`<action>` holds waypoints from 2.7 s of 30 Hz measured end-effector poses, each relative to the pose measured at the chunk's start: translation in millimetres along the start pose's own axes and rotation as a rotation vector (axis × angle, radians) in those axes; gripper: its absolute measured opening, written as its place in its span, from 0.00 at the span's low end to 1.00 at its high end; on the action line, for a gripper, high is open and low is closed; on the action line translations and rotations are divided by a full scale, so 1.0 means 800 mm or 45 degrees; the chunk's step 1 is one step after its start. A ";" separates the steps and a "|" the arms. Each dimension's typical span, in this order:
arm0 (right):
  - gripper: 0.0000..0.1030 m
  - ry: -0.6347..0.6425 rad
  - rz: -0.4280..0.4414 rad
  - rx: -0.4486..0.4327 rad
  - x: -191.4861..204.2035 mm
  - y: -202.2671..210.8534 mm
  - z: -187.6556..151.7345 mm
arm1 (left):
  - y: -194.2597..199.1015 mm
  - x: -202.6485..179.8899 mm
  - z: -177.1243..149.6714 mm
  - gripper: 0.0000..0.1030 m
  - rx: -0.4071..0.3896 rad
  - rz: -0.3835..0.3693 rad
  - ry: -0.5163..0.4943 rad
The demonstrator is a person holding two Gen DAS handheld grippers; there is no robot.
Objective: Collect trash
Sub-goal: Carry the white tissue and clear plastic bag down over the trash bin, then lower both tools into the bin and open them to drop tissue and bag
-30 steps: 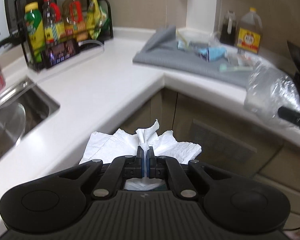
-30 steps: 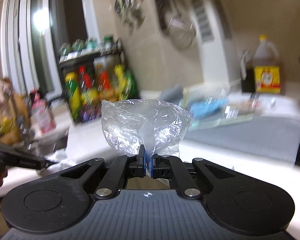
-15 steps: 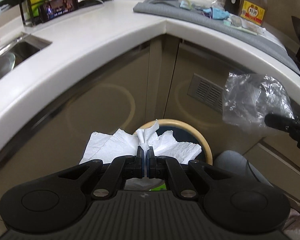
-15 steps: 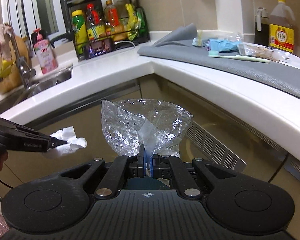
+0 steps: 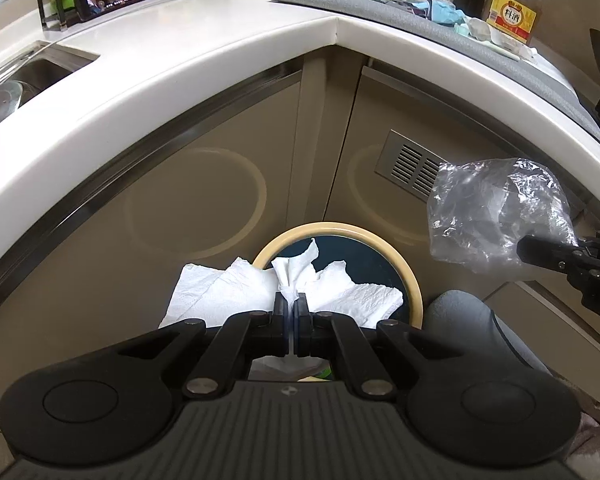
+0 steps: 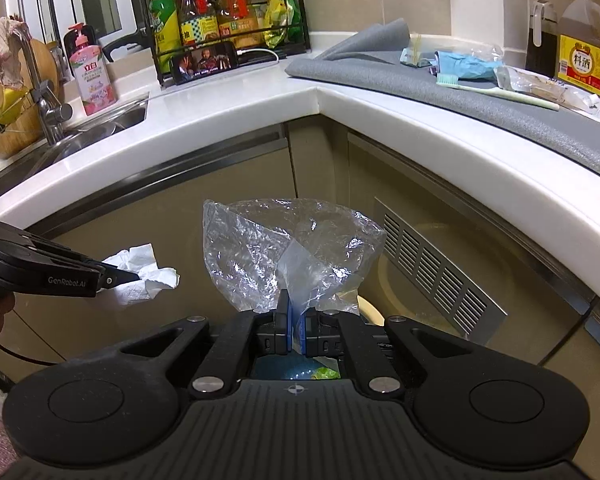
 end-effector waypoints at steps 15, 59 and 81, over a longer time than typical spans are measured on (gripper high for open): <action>0.04 0.036 -0.007 0.062 0.002 -0.018 0.003 | -0.016 0.000 0.003 0.02 0.023 -0.025 -0.016; 0.04 -0.053 -0.162 0.443 -0.039 -0.196 -0.016 | -0.187 -0.012 0.044 0.02 0.287 -0.160 -0.024; 0.04 -0.090 -0.222 0.594 -0.051 -0.295 -0.025 | -0.278 -0.022 0.044 0.02 0.470 -0.125 -0.047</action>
Point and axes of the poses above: each gripper's, at about its wrist camera, not at the fingertips, and y roughly against the way its jaws point, x to its left, z to its top, the point moved 2 cm from there along -y, roughly the way its jaws point, and after that the axes turned 11 degrees about -y, right-handed, at the moved point
